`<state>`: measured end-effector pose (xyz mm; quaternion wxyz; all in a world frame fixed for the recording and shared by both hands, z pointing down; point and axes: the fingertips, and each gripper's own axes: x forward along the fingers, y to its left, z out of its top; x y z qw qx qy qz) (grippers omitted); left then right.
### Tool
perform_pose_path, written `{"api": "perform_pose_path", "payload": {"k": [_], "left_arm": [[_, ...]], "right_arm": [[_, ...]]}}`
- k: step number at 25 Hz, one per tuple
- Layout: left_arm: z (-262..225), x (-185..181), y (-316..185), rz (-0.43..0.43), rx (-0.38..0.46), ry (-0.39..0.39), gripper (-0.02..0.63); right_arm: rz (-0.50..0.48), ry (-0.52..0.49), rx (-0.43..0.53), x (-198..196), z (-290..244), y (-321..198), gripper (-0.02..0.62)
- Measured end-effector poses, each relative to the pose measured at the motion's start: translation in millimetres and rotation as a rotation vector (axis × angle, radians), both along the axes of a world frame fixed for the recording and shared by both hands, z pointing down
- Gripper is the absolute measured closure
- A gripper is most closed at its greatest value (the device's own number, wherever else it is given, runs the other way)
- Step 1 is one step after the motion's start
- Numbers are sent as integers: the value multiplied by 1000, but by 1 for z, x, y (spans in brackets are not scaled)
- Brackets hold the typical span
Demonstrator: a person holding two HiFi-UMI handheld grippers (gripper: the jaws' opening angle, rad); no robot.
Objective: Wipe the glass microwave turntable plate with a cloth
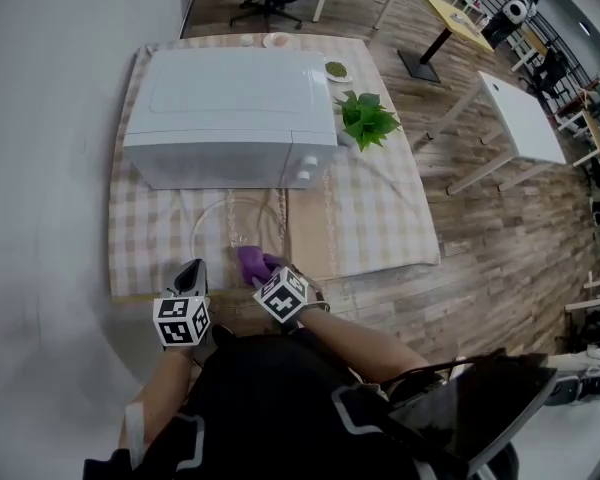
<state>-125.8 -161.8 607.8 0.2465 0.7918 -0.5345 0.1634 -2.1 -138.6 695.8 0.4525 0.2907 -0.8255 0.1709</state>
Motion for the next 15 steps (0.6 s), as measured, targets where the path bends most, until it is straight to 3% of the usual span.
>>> {"api": "perform_pose_path", "payload": {"k": [10,15], "left_arm": [[1,8,-2,16,-8,-4,598],[-7,8,-6,6,10,-2,598]], "right_arm": [[-17,-31,-36,4,-8,20,457],[57,-94,-16,16,-32,-4,457]]}}
